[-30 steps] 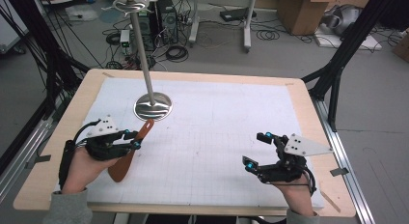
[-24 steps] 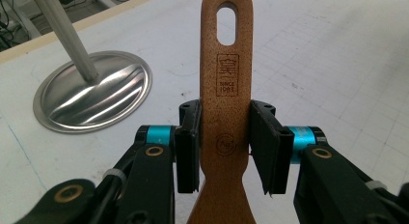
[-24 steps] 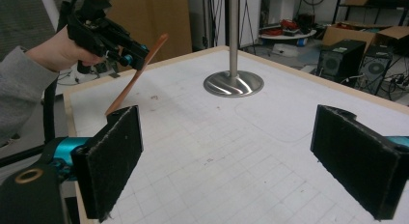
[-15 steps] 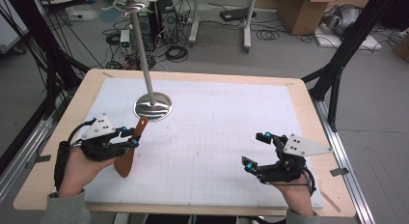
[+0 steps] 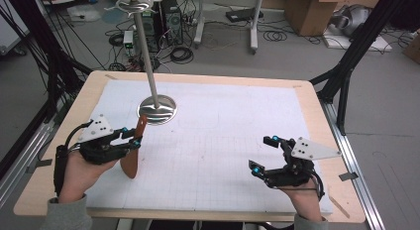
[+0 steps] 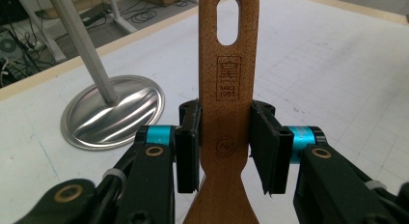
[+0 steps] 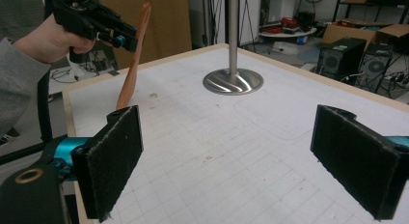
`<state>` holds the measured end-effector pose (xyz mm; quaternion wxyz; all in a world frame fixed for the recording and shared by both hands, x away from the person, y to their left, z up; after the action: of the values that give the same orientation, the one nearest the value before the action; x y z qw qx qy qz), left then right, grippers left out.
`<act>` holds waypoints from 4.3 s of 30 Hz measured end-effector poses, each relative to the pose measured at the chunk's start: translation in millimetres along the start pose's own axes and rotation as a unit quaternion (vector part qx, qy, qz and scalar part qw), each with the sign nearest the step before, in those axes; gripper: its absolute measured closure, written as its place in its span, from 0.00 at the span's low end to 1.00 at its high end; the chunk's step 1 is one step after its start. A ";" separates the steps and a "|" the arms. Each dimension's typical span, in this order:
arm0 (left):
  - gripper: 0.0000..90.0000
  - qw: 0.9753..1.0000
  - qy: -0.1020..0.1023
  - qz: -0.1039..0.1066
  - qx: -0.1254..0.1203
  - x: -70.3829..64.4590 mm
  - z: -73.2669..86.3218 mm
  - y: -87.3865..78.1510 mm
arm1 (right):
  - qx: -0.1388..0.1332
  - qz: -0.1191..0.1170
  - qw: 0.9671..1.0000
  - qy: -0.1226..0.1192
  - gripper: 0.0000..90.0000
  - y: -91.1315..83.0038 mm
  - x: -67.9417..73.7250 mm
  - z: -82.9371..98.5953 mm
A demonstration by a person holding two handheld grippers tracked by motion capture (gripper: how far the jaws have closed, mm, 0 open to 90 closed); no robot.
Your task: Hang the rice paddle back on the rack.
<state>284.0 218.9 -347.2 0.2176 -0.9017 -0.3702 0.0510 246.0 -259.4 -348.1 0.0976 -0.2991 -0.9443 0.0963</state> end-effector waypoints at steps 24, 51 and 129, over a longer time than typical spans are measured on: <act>0.73 0.998 -0.018 0.055 -0.036 42.6 16.8 -21.0 | 0.005 0.014 1.000 0.015 0.11 3.0 -14.7 11.9; 0.73 0.997 -0.017 0.049 -0.064 109.5 -15.9 -55.2 | 0.023 0.013 0.999 0.021 0.11 9.6 -17.0 17.0; 0.73 0.987 -0.050 0.044 -0.146 183.1 -135.0 -38.9 | 0.010 0.017 1.000 0.017 0.11 -3.5 -21.8 13.5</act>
<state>425.0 321.9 -196.4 0.0625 -0.9355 -0.3439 0.0508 258.2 -276.6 -363.0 0.1153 -0.3157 -0.9363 0.1018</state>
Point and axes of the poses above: each handheld gripper's, and its own axes: y roughly forward along the jaws, z roughly out of its underside, x roughly to its left, the point moved 1 cm from there along y, roughly forward along the jaws, and after that the axes turned 3 degrees about y, right-handed, at the moved point
